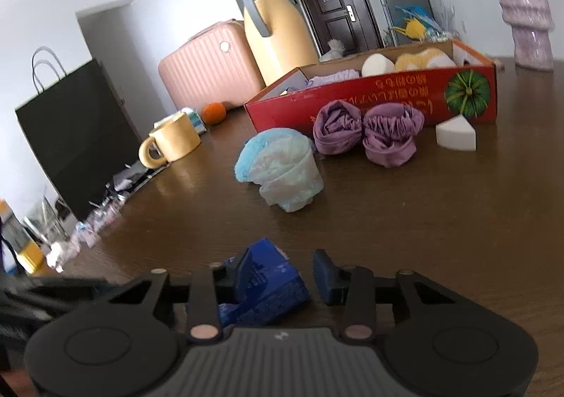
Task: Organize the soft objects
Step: 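Grasp the blue tissue pack with both grippers and lift, then carry the tissue pack with both grippers into the box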
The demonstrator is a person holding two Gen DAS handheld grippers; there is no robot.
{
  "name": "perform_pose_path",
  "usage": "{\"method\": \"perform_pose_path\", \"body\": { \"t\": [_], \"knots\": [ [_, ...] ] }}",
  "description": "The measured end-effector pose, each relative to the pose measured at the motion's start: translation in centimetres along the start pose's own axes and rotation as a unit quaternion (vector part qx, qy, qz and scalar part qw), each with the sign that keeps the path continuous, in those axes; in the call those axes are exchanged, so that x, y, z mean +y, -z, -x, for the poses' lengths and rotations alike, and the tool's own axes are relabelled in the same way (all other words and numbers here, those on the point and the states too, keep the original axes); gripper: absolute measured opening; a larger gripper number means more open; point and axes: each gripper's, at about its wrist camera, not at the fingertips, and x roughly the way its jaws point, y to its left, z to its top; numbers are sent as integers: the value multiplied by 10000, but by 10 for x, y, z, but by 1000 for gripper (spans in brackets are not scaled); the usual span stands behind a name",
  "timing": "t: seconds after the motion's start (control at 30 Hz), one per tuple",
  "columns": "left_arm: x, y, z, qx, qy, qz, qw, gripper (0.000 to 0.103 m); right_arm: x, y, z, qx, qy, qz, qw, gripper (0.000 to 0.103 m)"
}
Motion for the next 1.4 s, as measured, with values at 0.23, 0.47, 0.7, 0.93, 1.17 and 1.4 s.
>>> {"method": "perform_pose_path", "body": {
  "t": [0.23,0.47,0.7,0.93,1.17,1.4],
  "knots": [
    [12,2,4,-38,-342,424,9985,22,16,21,36,303,-296,276,9987,34],
    [3,0,3,19,-136,435,9990,32,6,22,38,95,-165,-179,9997,34],
    [6,4,-8,101,-124,718,9973,25,7,24,28,106,-153,-388,9991,29],
    [6,5,-6,86,-115,730,9972,23,9,26,30,86,-113,-421,9990,28],
    [-4,-23,0,-271,46,533,9982,22,6,-3,44,-356,-165,-465,9981,23],
    [-18,-154,-34,-790,224,-16,9966,22,-20,-123,25,-1122,-66,-133,9936,22]
  ]
}}
